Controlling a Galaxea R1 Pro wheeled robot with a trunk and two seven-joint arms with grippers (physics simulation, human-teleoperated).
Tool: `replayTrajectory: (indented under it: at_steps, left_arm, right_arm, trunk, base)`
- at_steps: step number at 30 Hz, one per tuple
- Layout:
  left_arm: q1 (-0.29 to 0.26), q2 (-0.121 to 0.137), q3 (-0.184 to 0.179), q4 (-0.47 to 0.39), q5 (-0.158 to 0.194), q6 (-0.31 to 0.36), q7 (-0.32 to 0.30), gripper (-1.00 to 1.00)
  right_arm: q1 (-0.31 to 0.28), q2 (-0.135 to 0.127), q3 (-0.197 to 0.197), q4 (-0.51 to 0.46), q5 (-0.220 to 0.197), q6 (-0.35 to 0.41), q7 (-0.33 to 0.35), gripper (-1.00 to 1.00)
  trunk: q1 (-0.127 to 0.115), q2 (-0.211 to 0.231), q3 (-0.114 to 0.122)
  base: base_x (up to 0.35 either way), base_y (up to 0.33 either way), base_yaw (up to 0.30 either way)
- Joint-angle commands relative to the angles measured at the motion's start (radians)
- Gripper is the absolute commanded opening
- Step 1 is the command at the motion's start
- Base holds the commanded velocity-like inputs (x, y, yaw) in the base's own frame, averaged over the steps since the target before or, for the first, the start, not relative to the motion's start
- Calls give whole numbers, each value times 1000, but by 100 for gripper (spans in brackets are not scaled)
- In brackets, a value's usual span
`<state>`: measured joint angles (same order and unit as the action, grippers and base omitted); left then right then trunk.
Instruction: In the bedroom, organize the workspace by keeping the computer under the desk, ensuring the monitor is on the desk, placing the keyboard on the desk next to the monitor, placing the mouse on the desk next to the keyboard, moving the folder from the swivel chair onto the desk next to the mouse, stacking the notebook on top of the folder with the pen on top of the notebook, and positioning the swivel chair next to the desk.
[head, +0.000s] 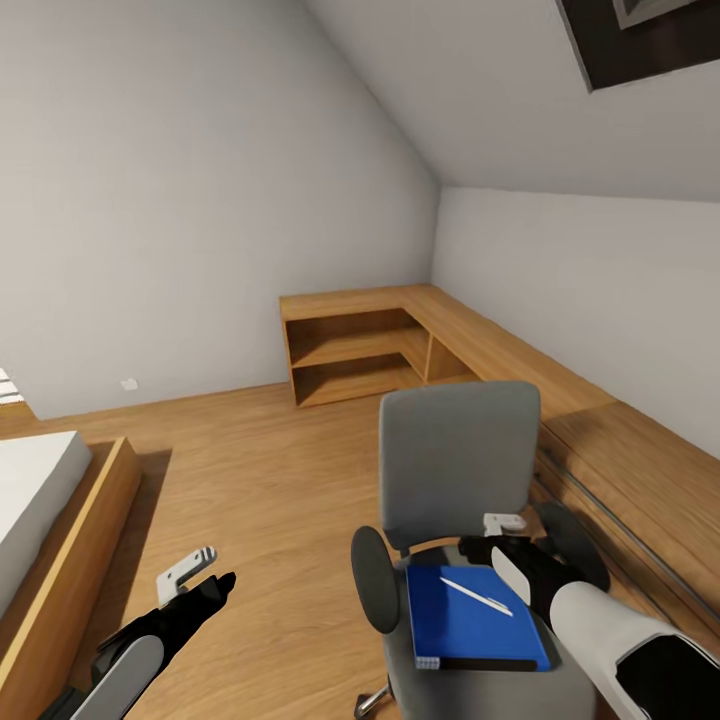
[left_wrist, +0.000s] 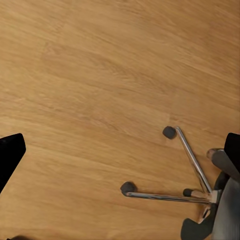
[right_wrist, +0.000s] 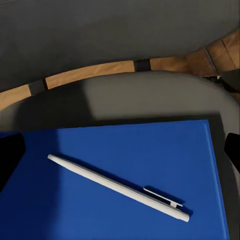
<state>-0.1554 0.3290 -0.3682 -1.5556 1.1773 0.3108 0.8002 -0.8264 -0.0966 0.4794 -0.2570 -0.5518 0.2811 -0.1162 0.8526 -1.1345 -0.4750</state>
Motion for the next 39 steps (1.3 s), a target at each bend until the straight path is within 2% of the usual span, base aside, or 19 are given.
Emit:
replayTrajectory:
  at_steps: [1, 4, 9, 39]
  left_arm:
    - [-1, 1, -2, -1, 4, 2, 7, 100]
    - [-1, 1, -2, -1, 4, 2, 7, 100]
    - [-1, 1, -2, -1, 4, 2, 7, 100]
    - [-1, 1, -2, -1, 5, 2, 7, 100]
  right_arm:
    - [0, 0, 12, 2, 3, 6, 1, 100]
    - [0, 1, 16, 6, 26, 6, 11, 100]
    - [0, 1, 17, 7, 33, 6, 14, 100]
    - [0, 1, 18, 8, 35, 6, 17, 100]
  trunk:
    - [4, -8, -4]
    - [16, -29, -14]
    - [35, -64, -29]
    - [150, -274, -123]
  base:
    - [0, 0, 0]
    - [0, 0, 0]
    - [0, 0, 0]
    - [0, 0, 0]
